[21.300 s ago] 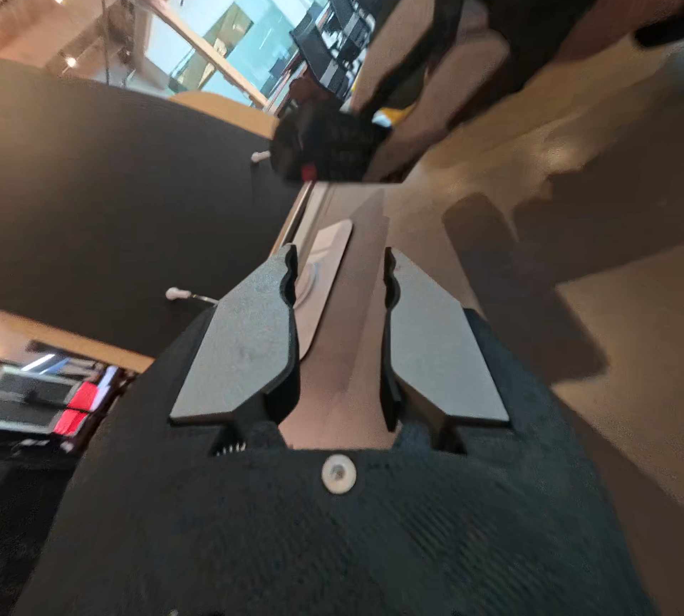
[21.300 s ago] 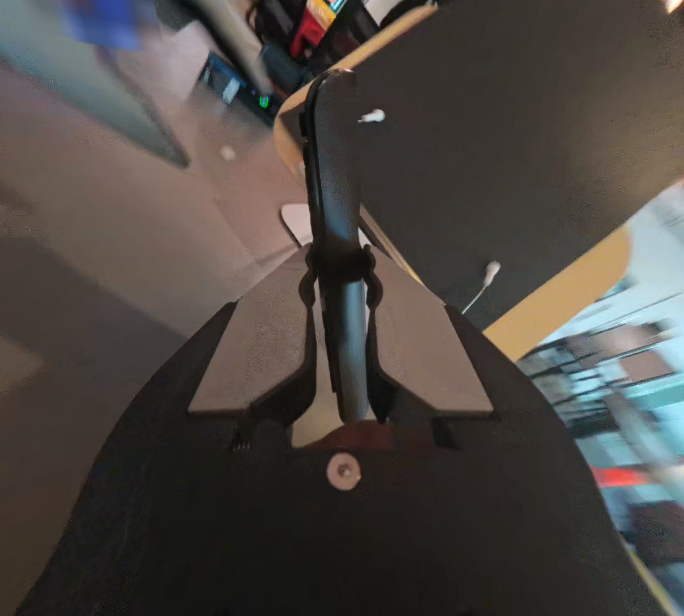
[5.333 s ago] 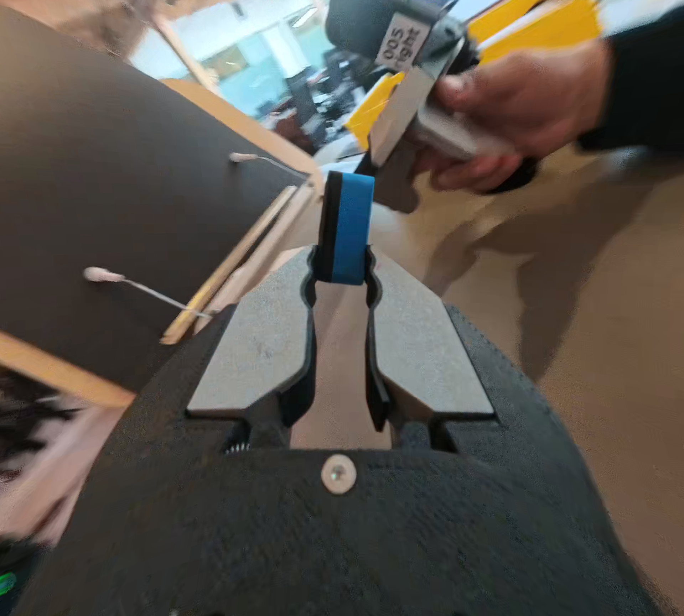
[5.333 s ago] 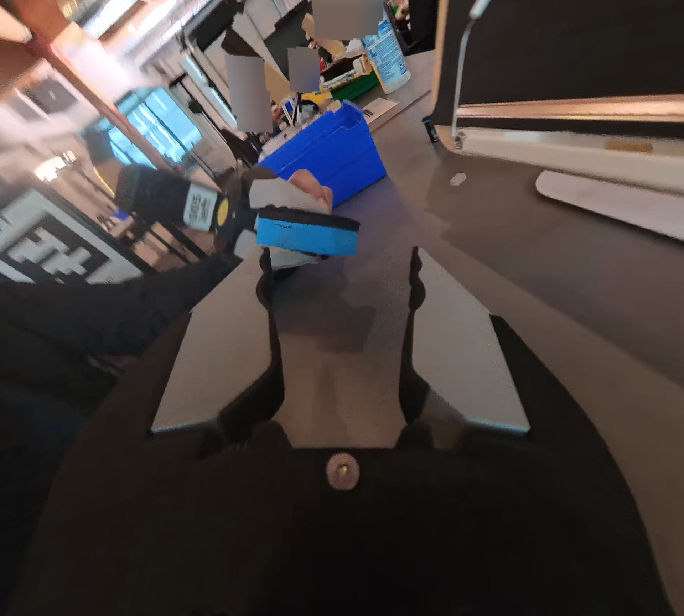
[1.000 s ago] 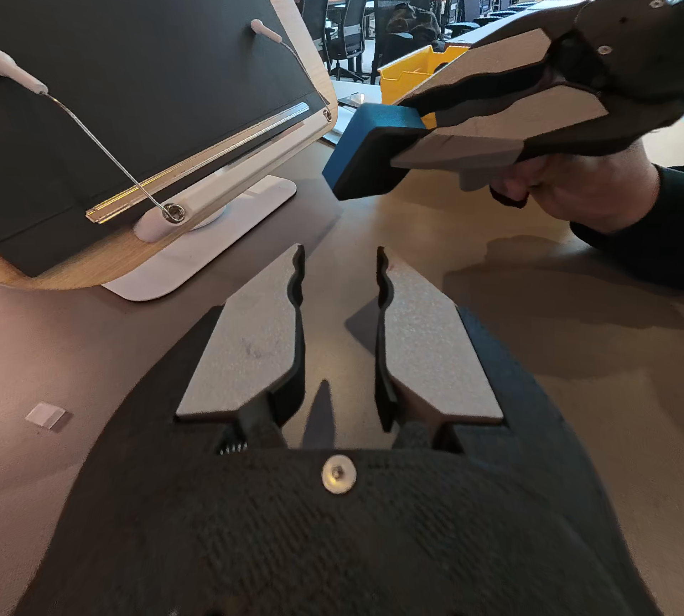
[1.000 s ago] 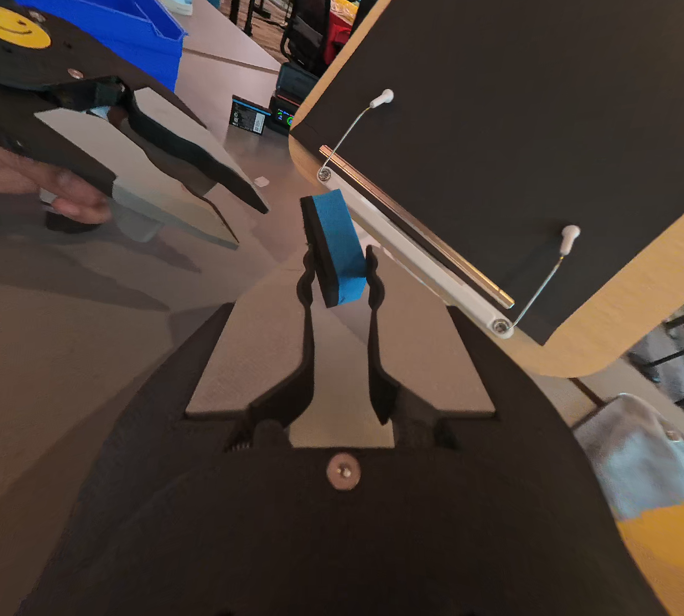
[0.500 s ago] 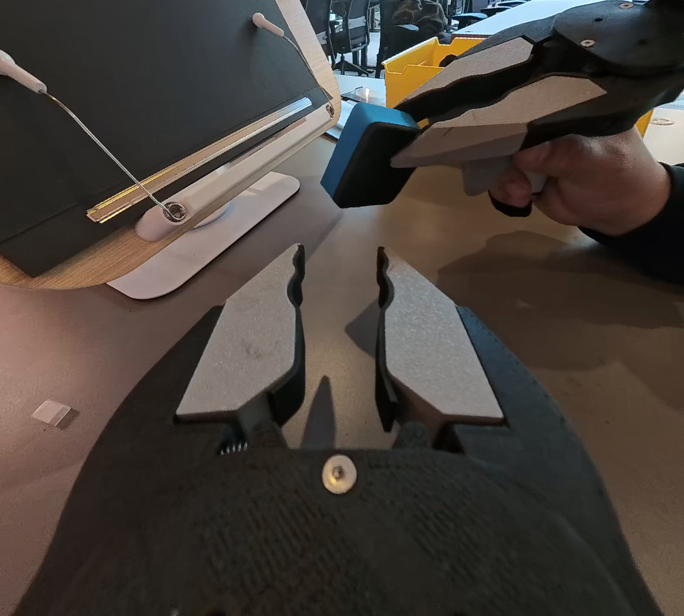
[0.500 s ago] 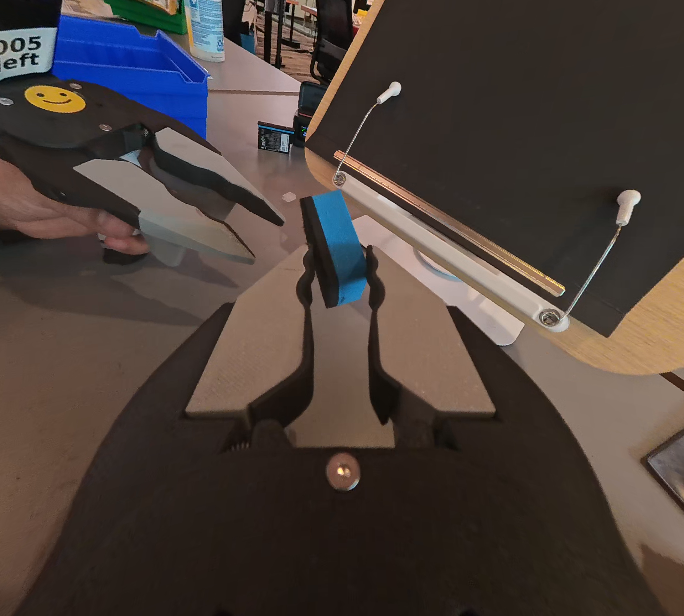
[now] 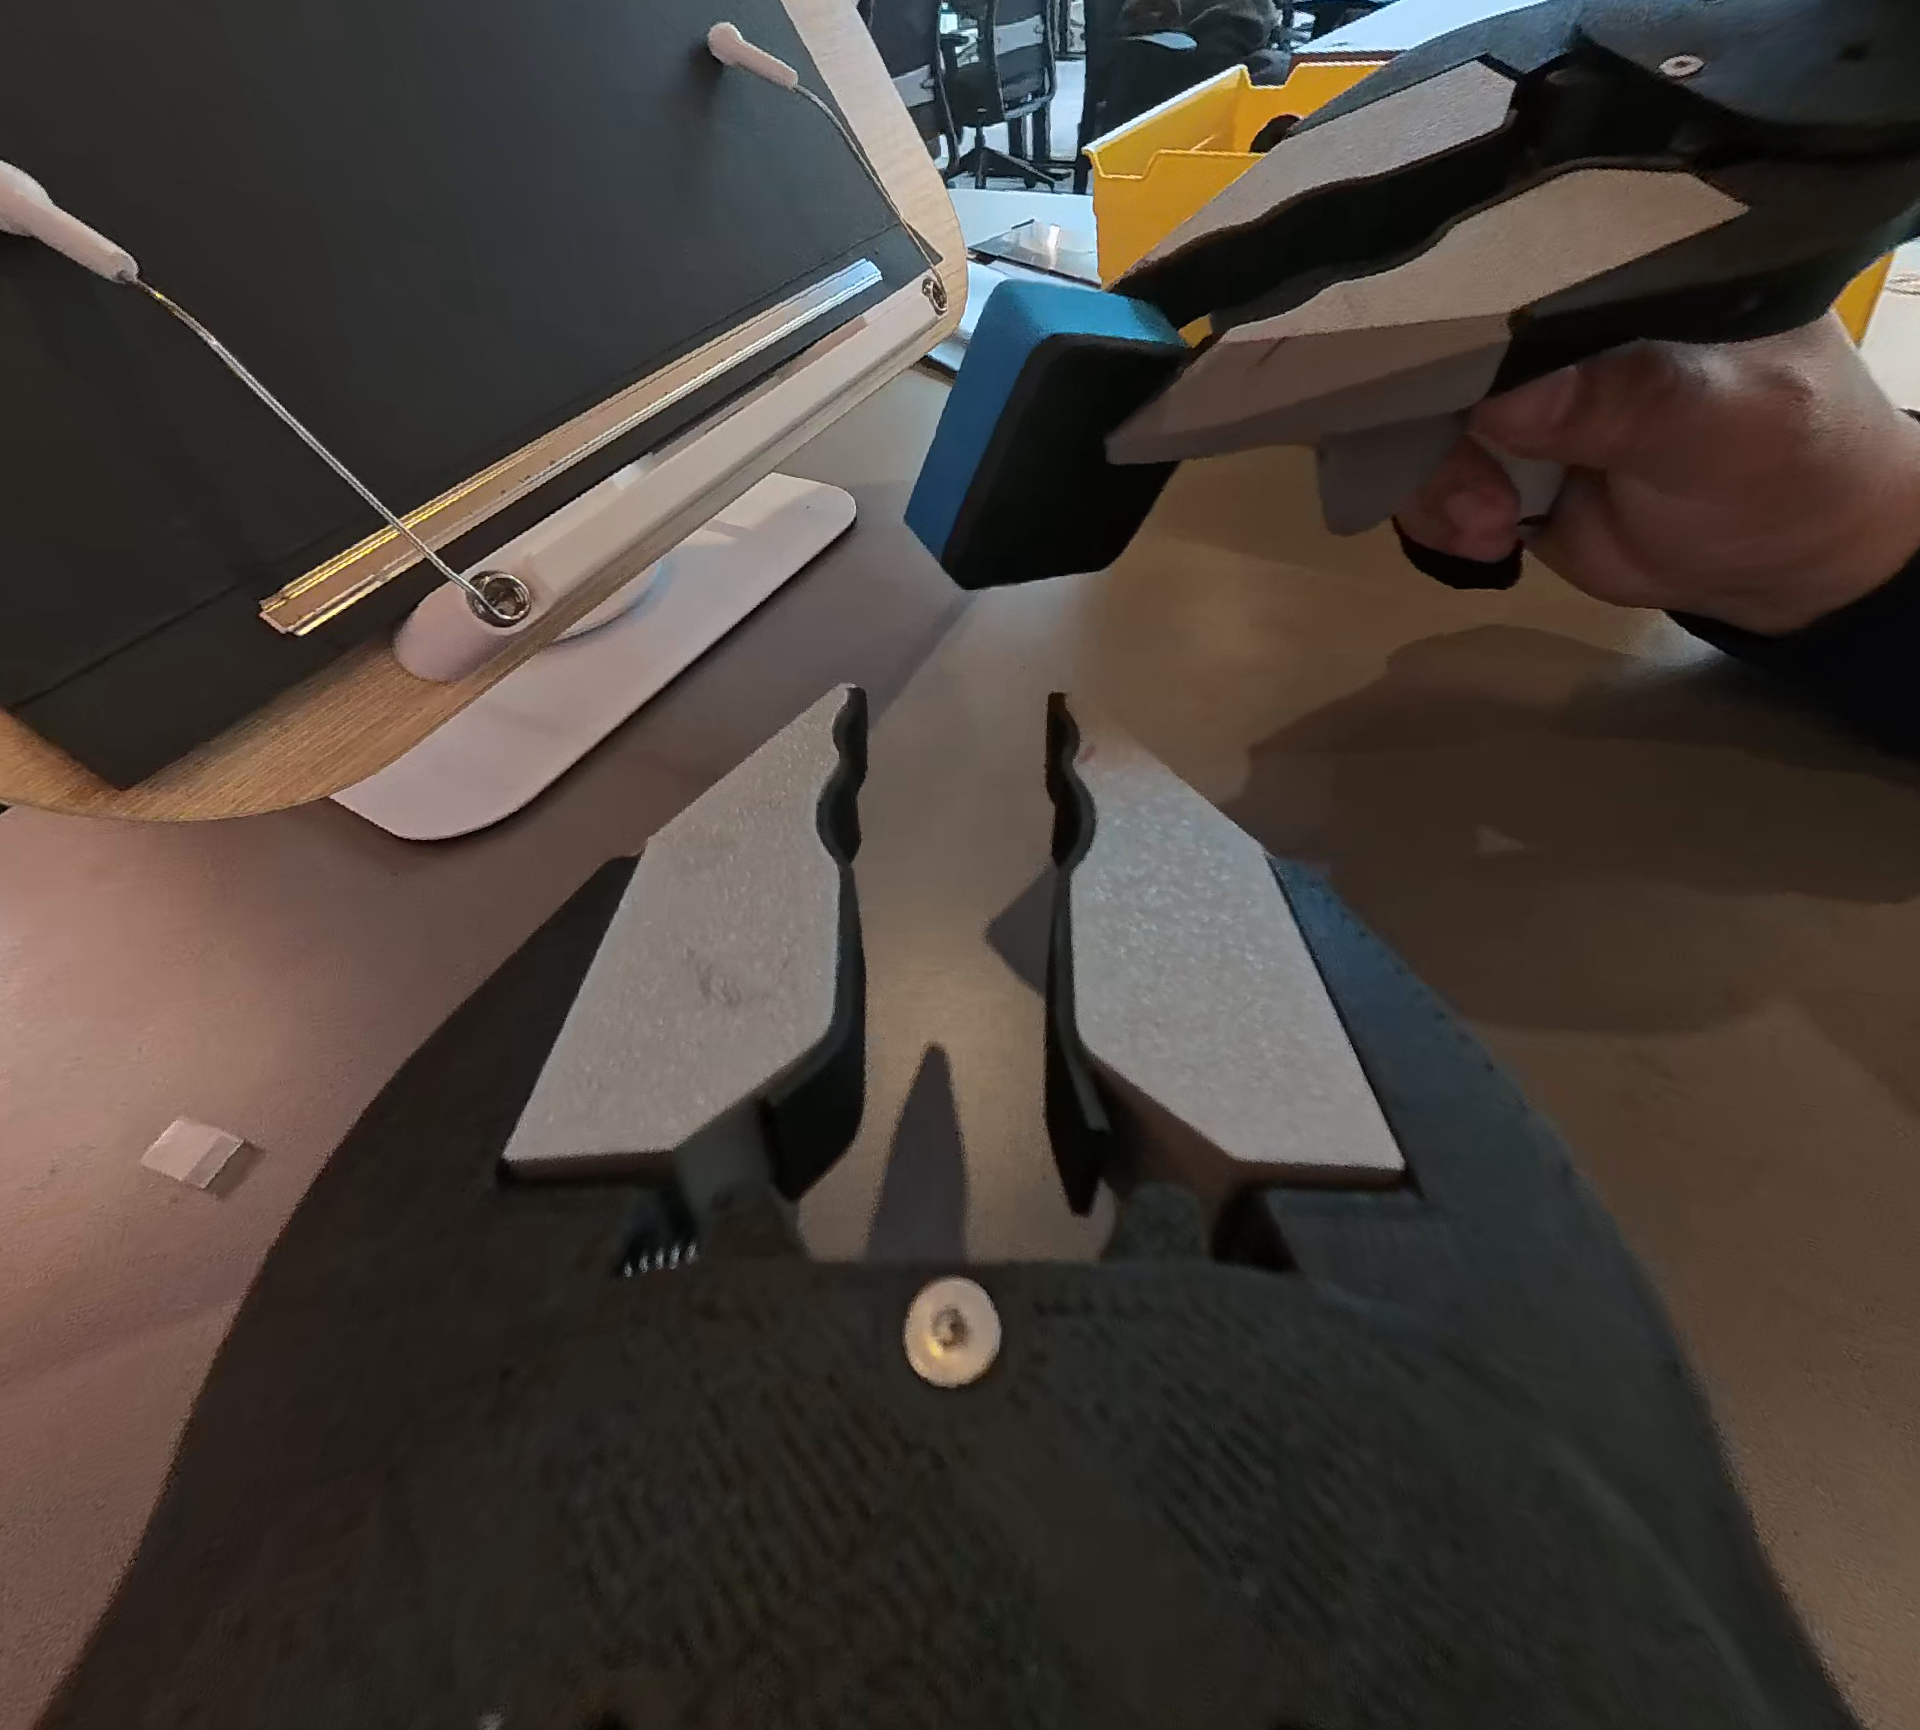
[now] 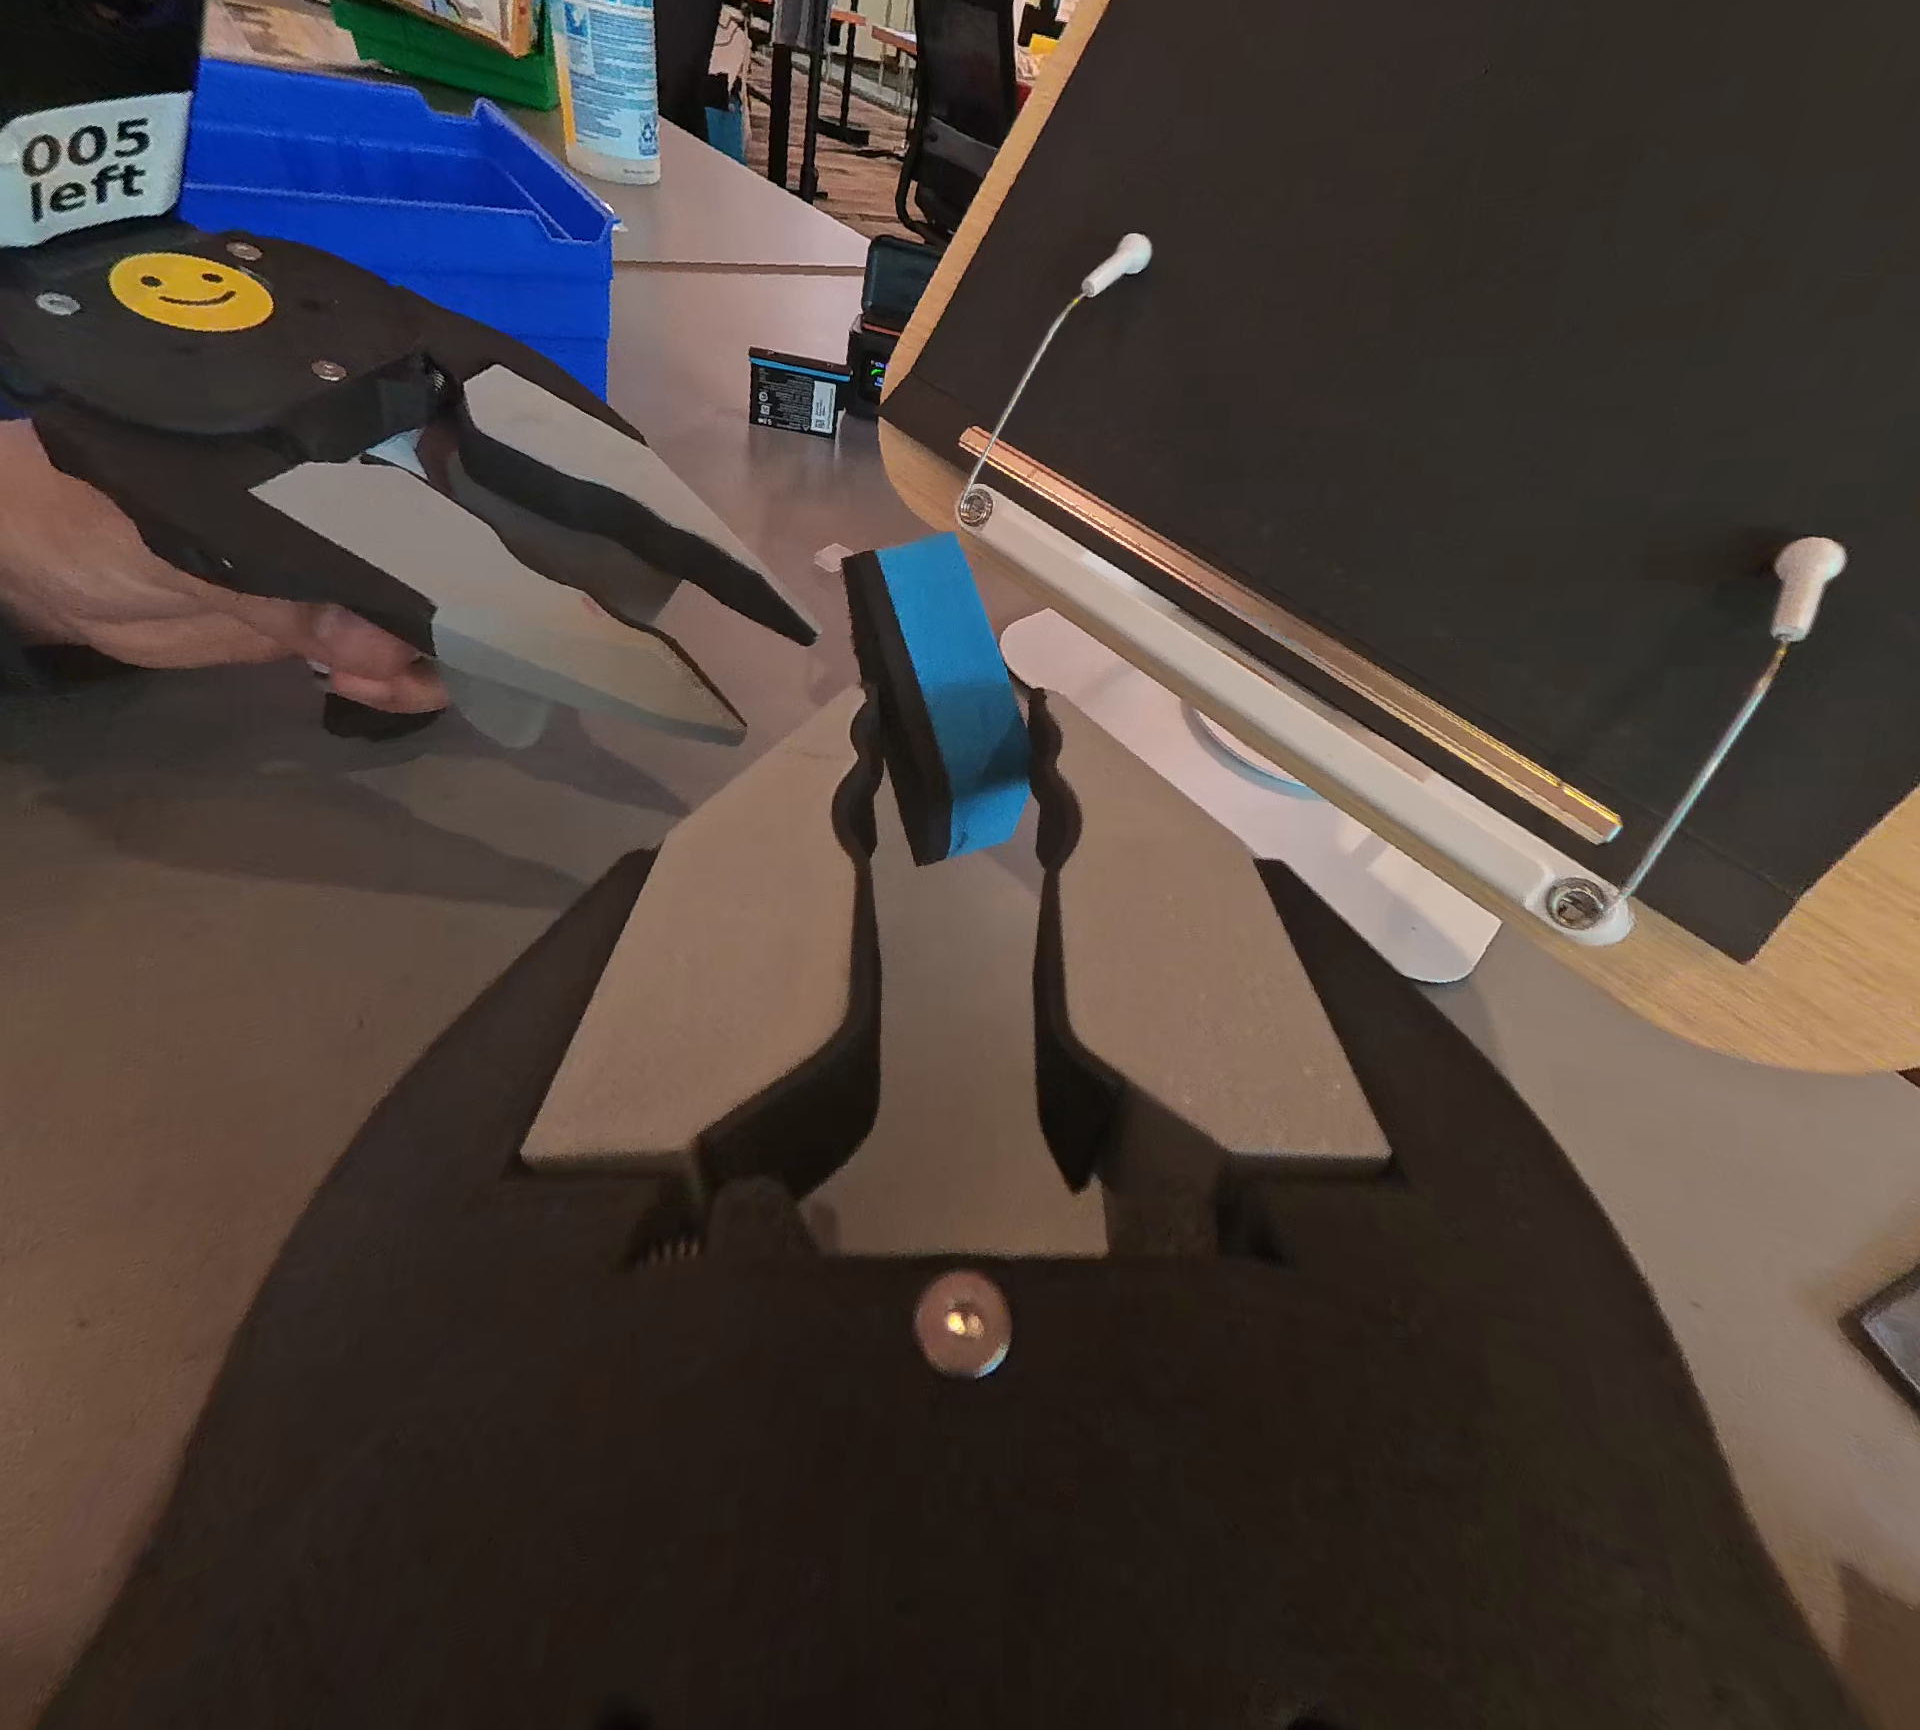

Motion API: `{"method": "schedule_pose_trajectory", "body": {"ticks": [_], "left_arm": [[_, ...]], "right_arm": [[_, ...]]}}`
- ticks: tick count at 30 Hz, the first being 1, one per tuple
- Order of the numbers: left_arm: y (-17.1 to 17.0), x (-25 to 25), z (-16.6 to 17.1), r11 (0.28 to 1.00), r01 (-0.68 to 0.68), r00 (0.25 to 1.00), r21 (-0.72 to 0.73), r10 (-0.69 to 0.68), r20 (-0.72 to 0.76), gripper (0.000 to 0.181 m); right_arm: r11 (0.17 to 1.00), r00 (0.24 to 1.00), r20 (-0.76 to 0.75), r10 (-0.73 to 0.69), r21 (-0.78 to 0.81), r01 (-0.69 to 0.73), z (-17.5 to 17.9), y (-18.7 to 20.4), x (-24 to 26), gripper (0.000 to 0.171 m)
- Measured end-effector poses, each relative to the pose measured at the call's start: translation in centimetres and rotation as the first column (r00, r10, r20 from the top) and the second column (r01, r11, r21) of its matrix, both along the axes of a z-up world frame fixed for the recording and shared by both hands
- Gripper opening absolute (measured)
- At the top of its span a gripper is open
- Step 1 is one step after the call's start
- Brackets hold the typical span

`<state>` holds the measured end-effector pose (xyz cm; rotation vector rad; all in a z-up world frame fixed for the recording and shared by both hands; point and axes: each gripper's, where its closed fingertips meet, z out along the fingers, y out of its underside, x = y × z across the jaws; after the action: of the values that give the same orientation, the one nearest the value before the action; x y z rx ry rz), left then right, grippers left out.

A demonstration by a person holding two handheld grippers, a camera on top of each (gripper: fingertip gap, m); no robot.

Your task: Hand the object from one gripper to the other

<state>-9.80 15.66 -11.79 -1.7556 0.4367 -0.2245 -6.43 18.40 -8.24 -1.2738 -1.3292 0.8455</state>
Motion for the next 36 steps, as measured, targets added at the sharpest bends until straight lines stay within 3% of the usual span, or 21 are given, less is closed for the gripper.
{"method": "schedule_pose_trajectory", "body": {"ticks": [5,8,11,16,36], "left_arm": [[0.1,-0.4,0.0,0.999,-0.025,0.998,0.021,0.026,-0.05,0.035],[0.3,-1.1,-0.4,0.996,-0.072,0.977,0.057,0.082,-0.197,0.042],[0.4,-1.3,-0.8,0.989,-0.086,0.917,0.118,0.125,-0.379,0.043],[0.4,-0.9,-1.3,0.971,-0.052,0.762,0.233,0.189,-0.619,0.039],[0.5,-0.7,-1.2,0.975,-0.068,0.816,0.213,0.178,-0.55,0.028]], "right_arm": [[0.999,0.999,-0.023,0.045,-0.019,-0.046,0.4,-0.7,0.0,0.023],[0.993,0.993,-0.054,0.105,-0.057,-0.108,0.9,-1.6,0.0,0.023],[0.968,0.979,-0.093,0.18,-0.162,-0.193,1.3,-2.3,0.0,0.023],[0.938,0.971,-0.152,0.187,-0.266,-0.223,1.6,-1.7,0.3,0.024],[0.949,0.975,-0.115,0.191,-0.232,-0.213,1.1,-2.0,0.0,0.023]]}}
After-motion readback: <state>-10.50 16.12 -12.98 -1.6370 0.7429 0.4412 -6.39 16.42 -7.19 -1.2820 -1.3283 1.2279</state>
